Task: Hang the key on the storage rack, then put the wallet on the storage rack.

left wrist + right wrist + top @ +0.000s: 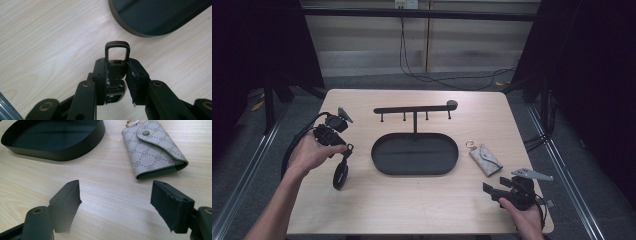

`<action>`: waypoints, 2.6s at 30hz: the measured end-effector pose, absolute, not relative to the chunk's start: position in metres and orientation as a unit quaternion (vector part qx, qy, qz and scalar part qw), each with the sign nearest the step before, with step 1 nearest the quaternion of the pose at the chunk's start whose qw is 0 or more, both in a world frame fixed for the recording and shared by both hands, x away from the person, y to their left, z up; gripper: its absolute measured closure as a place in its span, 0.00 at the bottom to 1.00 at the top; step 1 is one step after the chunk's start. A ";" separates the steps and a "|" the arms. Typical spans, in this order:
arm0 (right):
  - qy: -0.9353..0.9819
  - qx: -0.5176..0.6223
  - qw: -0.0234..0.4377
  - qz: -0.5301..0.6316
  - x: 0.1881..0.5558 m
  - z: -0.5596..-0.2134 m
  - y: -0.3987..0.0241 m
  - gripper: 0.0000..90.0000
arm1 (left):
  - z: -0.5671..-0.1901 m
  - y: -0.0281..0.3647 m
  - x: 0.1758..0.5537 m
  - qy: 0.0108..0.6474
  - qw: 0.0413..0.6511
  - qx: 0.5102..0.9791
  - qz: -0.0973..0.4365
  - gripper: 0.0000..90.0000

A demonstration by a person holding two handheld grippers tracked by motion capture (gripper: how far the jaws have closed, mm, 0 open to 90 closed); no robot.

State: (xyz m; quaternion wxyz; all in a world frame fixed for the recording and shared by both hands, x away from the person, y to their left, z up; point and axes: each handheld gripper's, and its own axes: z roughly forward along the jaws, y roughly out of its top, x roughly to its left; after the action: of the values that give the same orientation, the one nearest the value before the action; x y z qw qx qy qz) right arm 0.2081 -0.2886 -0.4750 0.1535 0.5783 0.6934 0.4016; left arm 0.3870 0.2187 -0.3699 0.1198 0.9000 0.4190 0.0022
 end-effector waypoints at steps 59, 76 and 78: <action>0.697 0.572 0.155 0.403 0.207 -0.474 -0.288 0.26 | -0.304 0.171 0.389 0.394 0.101 0.914 0.000 0.78; 0.697 0.572 0.153 0.405 0.207 -0.474 -0.288 0.26 | -0.297 0.142 0.409 0.388 0.090 0.917 -0.005 0.78; 0.697 0.571 0.154 0.405 0.207 -0.474 -0.288 0.26 | -0.297 0.140 0.412 0.390 0.088 0.917 -0.007 0.78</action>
State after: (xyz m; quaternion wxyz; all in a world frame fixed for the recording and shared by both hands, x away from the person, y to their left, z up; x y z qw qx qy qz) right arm 0.2068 -0.2882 -0.4742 0.1539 0.5707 0.6973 0.4054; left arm 0.4120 0.1401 -0.2972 0.0878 0.9165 0.3902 -0.0066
